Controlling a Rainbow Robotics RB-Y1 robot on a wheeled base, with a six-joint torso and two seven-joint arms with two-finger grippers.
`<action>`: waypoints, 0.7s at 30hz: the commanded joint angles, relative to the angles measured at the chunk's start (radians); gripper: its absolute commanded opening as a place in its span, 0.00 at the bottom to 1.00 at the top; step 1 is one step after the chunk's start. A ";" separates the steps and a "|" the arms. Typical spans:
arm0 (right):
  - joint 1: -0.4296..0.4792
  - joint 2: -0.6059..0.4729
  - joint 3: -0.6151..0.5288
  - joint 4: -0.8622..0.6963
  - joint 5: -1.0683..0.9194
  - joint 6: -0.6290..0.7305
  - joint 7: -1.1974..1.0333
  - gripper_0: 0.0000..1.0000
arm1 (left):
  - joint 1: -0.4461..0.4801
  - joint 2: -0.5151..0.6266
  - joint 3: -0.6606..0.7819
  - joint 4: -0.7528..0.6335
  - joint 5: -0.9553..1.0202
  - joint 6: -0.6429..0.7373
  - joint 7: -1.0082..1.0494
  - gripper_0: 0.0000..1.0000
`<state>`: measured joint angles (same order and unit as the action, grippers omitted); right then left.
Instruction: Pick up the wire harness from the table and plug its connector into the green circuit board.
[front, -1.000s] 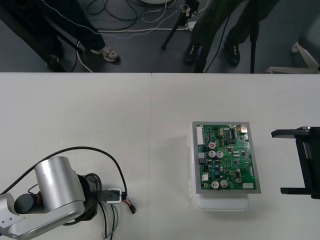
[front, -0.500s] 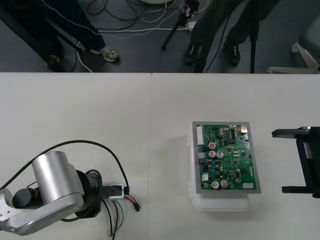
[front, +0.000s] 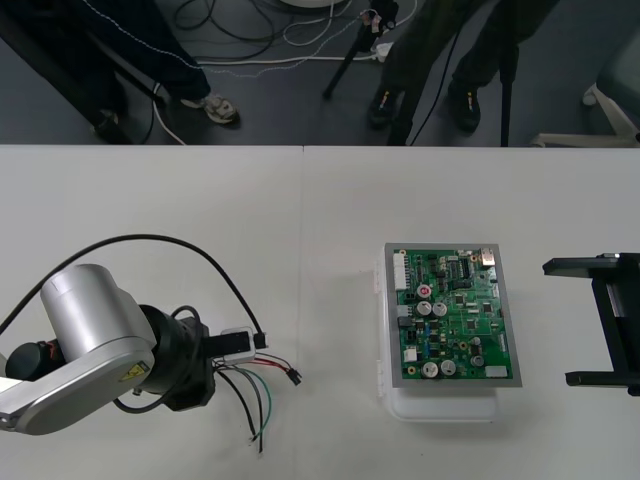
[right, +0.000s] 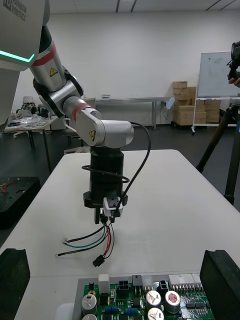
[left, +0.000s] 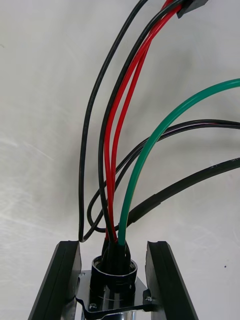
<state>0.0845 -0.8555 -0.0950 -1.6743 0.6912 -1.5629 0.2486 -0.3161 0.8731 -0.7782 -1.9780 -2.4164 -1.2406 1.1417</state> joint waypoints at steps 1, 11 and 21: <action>-0.015 -0.023 -0.023 0.002 -0.018 -0.008 -0.029 1.00 | 0.015 0.024 0.109 -0.084 0.023 0.044 -0.020 0.00; -0.017 -0.023 -0.023 0.002 -0.018 -0.008 -0.031 1.00 | 0.111 -0.066 0.280 -0.148 0.042 0.043 -0.045 0.00; -0.019 -0.023 -0.023 0.002 -0.021 -0.008 -0.032 1.00 | 0.178 -0.203 0.415 -0.188 0.069 0.043 -0.073 0.00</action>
<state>0.0841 -0.8555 -0.0950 -1.6740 0.6908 -1.5629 0.2486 -0.1732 0.7294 -0.4184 -2.1079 -2.3685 -1.2377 1.1389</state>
